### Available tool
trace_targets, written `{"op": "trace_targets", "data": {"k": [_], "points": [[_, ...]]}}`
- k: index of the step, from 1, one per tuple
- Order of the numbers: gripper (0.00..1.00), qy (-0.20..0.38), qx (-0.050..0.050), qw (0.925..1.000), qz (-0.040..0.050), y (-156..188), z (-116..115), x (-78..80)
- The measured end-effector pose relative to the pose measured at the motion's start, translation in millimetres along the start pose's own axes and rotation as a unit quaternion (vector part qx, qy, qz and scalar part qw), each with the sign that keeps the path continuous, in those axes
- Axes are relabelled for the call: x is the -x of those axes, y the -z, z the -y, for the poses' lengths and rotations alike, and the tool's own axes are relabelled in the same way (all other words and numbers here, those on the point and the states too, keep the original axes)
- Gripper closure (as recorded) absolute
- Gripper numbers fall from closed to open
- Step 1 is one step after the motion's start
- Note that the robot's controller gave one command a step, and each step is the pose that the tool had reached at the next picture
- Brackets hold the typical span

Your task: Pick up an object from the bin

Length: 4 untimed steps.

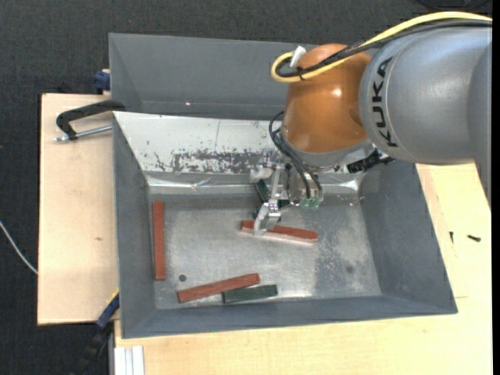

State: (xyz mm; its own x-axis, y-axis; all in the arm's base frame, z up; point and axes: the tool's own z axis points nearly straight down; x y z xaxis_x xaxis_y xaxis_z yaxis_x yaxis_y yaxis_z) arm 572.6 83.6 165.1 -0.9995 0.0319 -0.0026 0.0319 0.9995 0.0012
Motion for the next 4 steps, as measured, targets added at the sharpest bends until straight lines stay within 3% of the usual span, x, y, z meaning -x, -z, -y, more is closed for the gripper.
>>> {"op": "trace_targets", "data": {"k": [1, 2, 4], "points": [[0.0, -0.084, 0.0, 0.9965, 0.0011, -65.2, -15.9, 0.7], [1.0, 0.02, 0.002, 0.9998, 0.0017, -87.4, 75.9, -7.4], [1.0, 0.021, 0.002, 0.9998, 0.0001, -83.7, 76.3, -10.0]]}}
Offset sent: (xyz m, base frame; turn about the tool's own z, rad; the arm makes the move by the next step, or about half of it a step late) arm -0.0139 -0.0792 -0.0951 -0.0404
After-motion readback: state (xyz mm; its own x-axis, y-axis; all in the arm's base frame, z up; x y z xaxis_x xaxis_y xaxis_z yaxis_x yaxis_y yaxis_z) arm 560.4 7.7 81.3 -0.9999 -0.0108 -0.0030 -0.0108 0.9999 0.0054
